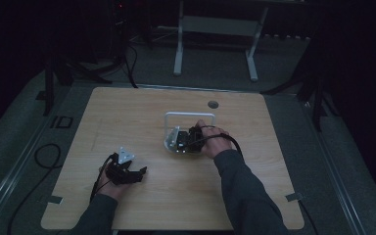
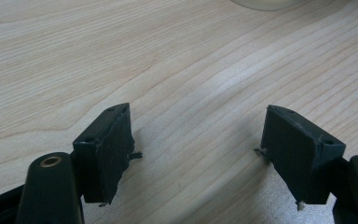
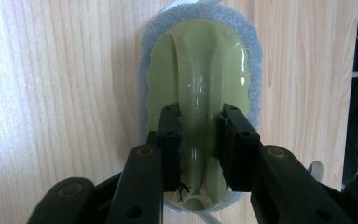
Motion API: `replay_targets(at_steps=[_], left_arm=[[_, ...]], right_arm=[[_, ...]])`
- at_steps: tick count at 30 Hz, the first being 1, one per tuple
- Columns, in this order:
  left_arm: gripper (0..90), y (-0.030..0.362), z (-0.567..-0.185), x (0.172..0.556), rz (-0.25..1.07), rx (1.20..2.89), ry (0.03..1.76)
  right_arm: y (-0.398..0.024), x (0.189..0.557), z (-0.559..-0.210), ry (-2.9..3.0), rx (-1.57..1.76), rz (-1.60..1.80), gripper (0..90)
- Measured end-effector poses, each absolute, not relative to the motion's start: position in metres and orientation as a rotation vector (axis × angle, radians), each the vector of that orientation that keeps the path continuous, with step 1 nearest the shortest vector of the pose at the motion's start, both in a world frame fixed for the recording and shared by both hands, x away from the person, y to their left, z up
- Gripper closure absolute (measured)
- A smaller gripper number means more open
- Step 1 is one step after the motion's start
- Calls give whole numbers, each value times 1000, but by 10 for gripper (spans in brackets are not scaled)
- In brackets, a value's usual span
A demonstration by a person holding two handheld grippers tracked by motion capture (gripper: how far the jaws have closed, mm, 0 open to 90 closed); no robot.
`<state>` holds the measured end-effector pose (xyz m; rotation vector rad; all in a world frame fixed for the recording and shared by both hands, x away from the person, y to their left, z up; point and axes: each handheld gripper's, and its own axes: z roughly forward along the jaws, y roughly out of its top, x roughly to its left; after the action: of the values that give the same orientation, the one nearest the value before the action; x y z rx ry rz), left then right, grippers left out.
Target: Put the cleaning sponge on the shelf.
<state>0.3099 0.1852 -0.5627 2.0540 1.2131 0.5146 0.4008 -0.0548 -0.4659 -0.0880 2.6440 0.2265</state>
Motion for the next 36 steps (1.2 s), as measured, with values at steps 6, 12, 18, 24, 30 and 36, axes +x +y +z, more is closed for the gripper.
replay_targets(at_steps=[6,12,18,24,30,36], left_arm=[[250,185,-563,310,515,2055,1213],[250,185,-563,310,515,2054,1213],[250,185,-563,310,515,2055,1213],[250,185,-563,310,514,2054,1213],[250,185,-563,310,514,2056,1212],[250,185,-563,310,514,2056,1212]], right_arm=[[-54,402,-467,2632,-84,222,714],[-54,403,-468,2616,-79,220,712],[-53,404,-470,2602,-80,207,710],[-55,406,-472,2593,-69,192,713],[-55,407,-473,2581,-77,189,716],[-55,409,-474,2573,-77,193,718]])
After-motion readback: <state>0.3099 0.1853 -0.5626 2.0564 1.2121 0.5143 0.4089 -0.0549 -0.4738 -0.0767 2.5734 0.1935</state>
